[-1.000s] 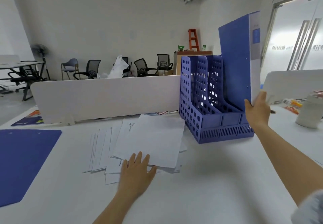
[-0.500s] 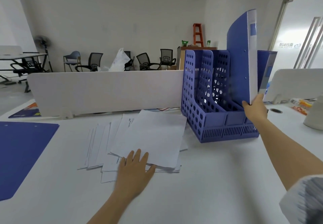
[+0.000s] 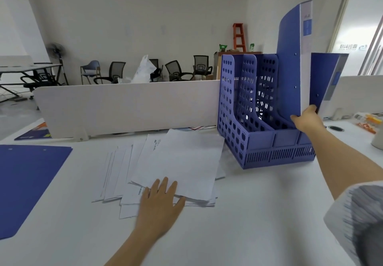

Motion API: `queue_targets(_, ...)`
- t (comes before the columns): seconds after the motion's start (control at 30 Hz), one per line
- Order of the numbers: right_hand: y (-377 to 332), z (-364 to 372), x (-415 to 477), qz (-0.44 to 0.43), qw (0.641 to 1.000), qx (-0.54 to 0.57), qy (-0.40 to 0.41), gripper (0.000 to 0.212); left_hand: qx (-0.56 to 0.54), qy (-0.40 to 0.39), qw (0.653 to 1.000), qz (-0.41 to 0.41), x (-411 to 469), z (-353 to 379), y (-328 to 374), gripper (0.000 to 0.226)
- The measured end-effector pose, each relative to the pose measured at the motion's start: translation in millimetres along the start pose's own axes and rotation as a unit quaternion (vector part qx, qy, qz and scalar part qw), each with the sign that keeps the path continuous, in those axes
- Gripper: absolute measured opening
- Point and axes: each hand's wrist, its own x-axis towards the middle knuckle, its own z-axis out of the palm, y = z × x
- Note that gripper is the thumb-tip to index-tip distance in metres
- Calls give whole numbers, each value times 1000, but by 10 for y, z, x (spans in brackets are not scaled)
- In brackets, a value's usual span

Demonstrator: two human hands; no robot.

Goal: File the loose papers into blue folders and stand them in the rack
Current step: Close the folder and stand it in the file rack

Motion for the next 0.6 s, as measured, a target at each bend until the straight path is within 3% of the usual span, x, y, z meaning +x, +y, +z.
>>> queue_targets(0.2,-80,-106,61,-6,999,-32,-36,39,2,-4,1000,-4,-5,-12,9,106)
queue_targets(0.3,4,-12,200,19,996,-71,-57,48,4,-4,1000,-5,2,-15,12,106)
queue_targets(0.47,42,177,55,51,998,-27,20,50,8,-5,1000,-9,8,-32,32,92)
queue_targets(0.6,71,179,59,43,998,-10,44,54,1,-11,1000,-10,-12,-30,31,106)
